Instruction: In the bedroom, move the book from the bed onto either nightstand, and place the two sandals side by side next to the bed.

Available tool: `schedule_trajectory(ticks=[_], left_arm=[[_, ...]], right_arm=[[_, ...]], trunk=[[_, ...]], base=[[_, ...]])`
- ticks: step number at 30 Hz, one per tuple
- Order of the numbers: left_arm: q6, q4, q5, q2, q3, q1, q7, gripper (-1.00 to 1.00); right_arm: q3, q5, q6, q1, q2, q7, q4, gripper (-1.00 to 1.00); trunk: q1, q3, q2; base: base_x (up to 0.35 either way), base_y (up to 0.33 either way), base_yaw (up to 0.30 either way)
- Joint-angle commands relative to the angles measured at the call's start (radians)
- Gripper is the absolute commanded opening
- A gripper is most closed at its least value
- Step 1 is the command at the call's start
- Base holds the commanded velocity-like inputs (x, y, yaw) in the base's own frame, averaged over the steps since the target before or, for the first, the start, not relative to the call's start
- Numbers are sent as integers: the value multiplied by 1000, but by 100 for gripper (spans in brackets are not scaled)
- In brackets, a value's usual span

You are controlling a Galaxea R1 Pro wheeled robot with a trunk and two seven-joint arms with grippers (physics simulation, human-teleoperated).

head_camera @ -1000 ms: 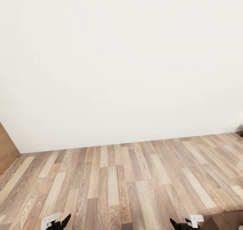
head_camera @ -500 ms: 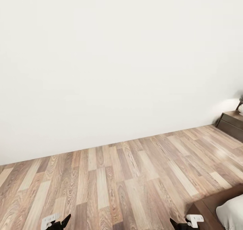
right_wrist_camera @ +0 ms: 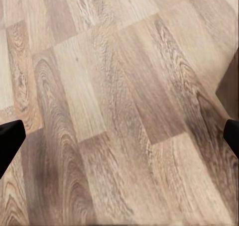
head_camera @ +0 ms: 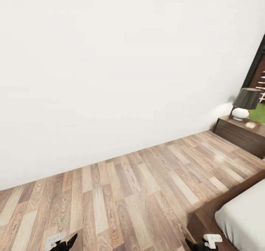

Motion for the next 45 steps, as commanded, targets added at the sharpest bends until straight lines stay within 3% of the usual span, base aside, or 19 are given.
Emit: schedule_trajectory(ticks=[1,24,28,45], left_arm=[[-6,1,-11,0,8,-1,-3,100],[-6,1,-11,0,8,-1,-3,100],[-6,1,-11,0,8,-1,-3,100],[-6,1,-11,0,8,-1,-3,100]], right_arm=[[8,-11,-4,-2,1,7,4,100],[9,-11,-4,-2,1,7,4,100],[9,-11,-4,-2,2,7,4,100],[9,-11,-4,-2,4,7,4,100]], trunk=[[-4,2,7],[-92,74,168],[-92,74,168],[-157,128,287]], base=[[0,0,-281],[0,0,-281],[0,0,-281],[0,0,-281]])
